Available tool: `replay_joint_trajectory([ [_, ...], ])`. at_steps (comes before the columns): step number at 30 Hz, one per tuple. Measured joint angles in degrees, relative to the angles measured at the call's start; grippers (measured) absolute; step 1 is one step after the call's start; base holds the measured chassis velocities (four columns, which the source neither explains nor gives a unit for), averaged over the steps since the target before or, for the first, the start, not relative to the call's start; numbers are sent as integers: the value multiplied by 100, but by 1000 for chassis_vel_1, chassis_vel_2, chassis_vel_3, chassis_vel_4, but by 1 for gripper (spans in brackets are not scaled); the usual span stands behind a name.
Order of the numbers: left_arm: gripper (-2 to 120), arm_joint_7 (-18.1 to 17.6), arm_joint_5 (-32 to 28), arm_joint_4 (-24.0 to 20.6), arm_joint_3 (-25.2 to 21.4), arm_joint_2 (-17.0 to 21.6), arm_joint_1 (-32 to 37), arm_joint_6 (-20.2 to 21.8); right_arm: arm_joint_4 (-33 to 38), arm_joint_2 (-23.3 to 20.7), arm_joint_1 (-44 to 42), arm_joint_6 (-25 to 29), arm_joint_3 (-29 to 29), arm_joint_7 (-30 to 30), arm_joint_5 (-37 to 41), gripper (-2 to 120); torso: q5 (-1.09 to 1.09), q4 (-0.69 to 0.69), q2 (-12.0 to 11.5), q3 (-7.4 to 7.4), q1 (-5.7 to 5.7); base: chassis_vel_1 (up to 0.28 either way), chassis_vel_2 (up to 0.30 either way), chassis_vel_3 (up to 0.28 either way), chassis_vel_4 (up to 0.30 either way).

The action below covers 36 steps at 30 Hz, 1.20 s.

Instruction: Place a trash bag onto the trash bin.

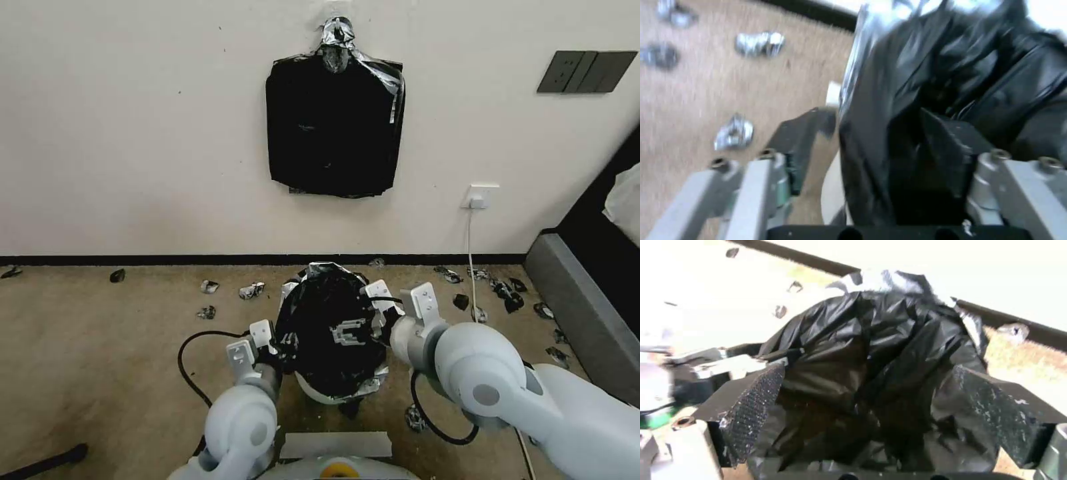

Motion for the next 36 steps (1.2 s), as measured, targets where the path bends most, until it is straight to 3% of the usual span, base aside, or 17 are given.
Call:
replay_joint_trajectory([
  [2, 73, 458, 458, -159, -99, 148, 115, -234, -23, 19, -139, 168, 119, -189, -358, 100, 0, 0, 0, 0, 0, 0, 0, 0, 0],
  [3, 73, 458, 458, -159, -99, 148, 115, -234, -23, 19, -139, 168, 119, -189, -358, 100, 0, 0, 0, 0, 0, 0, 0, 0, 0],
  [6, 88, 1228, 1570, -268, -389, 311, 452, -1048, -230, 159, -886, 681, 752, -925, -1800, 100, 0, 0, 0, 0, 0, 0, 0, 0, 0],
  [7, 88, 1228, 1570, -268, -389, 311, 452, -1048, -230, 159, -886, 681, 752, -925, -1800, 100, 0, 0, 0, 0, 0, 0, 0, 0, 0],
  [9, 96, 1558, 2180, -240, -639, 326, 673, -1632, -391, 381, -1542, 1070, 1333, -1215, -2435, 100, 0, 1, 0, 0, 0, 0, 0, 0, 0],
  [10, 96, 1558, 2180, -240, -639, 326, 673, -1632, -391, 381, -1542, 1070, 1333, -1215, -2435, 100, 0, 1, 0, 0, 0, 0, 0, 0, 0],
  [11, 99, 1775, 2577, -189, -856, 289, 875, -2109, -541, 641, -2155, 1368, 1844, -1377, -2918, 100, 2, -1, 0, 0, 0, 0, 0, 0, 0],
  [13, 100, 1997, 3017, -127, -1121, 178, 1128, -2621, -839, 1087, -2900, 1956, 2461, -1772, -3976, 100, -1, 0, 1, 0, 0, 0, 0, 0, 0],
  [14, 100, 1997, 3017, -127, -1121, 178, 1128, -2621, -839, 1087, -2900, 1956, 2461, -1772, -3976, 100, -1, 0, 1, 0, 0, 0, 0, 0, 0],
  [16, 100, 2189, 3312, -129, -1372, 21, 1350, -2956, -1143, 1626, -3678, 2741, 3064, -2262, -5205, 100, 1, 1, 2, 0, 0, 0, 0, 0, 0],
  [17, 100, 2312, 3514, -143, -1541, -93, 1505, -3185, -1298, 2046, -4257, 3442, 3438, -2474, -5874, 100, 0, -2, 1, -1, 0, 0, 0, 0, 0],
  [18, 100, 2312, 3514, -143, -1541, -93, 1505, -3185, -1298, 2046, -4257, 3442, 3438, -2474, -5874, 100, 0, -2, 1, -1, 0, 0, 0, 0, 0],
  [22, 100, 2640, 3925, -218, -1993, -547, 2114, -3942, -1490, 2941, -5149, 4834, 4108, -2888, -7032, 100, 0, -1, 1, -1, -1, 0, 0, 0, 0],
  [28, 100, 2760, 3904, -200, -2188, -882, 2585, -4419, -1300, 3548, -5567, 5272, 4321, -3025, -7396, 100, -1, 0, 2, -1, -1, 0, 0, 0, 0],
  [36, 100, 2762, 3902, -158, -2195, -941, 2664, -4510, -1221, 3694, -5652, 5334, 4345, -3041, -7420, 100, 0, 0, 2, 0, -1, 0, 0, 0, 0],
])
